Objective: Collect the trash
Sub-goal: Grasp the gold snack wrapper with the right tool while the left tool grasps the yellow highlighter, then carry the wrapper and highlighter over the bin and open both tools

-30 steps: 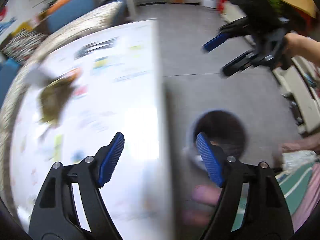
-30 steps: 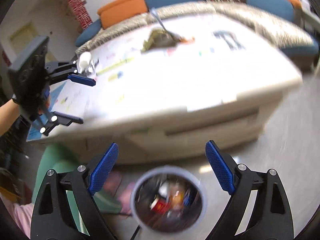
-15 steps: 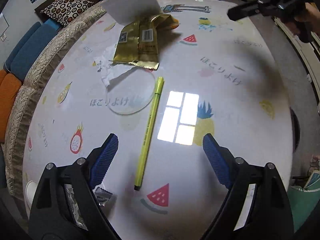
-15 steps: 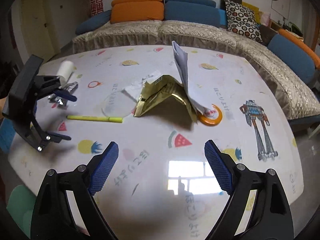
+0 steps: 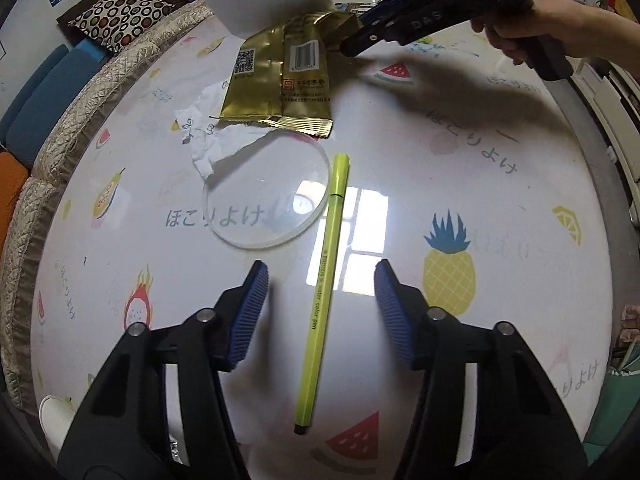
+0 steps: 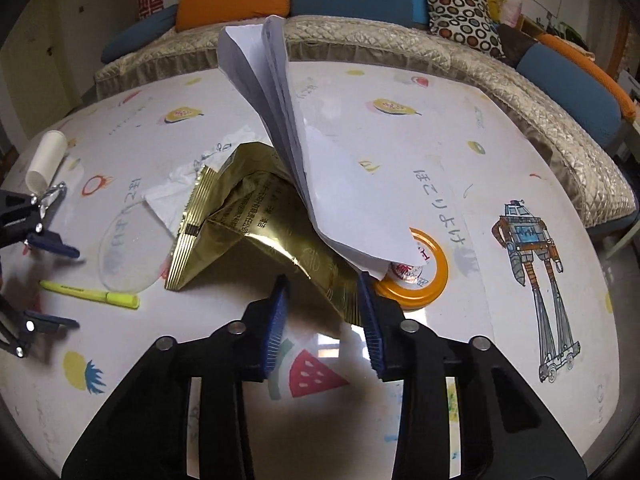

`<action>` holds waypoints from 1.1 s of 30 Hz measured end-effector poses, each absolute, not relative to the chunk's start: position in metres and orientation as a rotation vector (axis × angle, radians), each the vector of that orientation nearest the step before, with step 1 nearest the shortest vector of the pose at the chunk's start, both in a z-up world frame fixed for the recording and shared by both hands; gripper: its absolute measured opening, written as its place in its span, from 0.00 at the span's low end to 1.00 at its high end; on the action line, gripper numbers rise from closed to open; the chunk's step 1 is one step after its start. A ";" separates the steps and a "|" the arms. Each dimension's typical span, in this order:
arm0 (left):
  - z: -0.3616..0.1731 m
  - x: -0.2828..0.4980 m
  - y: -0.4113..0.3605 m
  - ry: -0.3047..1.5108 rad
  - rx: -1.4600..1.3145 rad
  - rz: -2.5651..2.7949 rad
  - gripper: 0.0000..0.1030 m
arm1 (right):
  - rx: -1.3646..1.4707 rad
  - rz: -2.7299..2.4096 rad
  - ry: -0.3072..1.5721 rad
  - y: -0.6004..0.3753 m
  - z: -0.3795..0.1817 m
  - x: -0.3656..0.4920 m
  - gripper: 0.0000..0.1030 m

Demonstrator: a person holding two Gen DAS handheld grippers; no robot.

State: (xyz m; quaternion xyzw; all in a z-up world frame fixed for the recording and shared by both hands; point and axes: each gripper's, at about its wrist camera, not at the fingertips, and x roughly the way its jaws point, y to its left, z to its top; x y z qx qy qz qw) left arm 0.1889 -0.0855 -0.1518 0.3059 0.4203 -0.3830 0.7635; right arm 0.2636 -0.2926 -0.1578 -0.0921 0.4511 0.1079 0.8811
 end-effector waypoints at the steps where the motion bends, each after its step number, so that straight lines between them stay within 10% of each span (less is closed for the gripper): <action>1: -0.152 0.187 -0.086 0.915 0.665 -0.847 0.39 | -0.188 0.223 0.940 -0.291 -0.157 0.266 0.19; 6: -0.153 0.180 -0.091 0.937 0.654 -0.889 0.07 | -0.129 0.263 0.952 -0.288 -0.152 0.260 0.05; 33: -0.077 0.069 -0.134 0.845 0.704 -0.974 0.07 | -0.056 0.403 0.854 -0.343 -0.031 0.037 0.03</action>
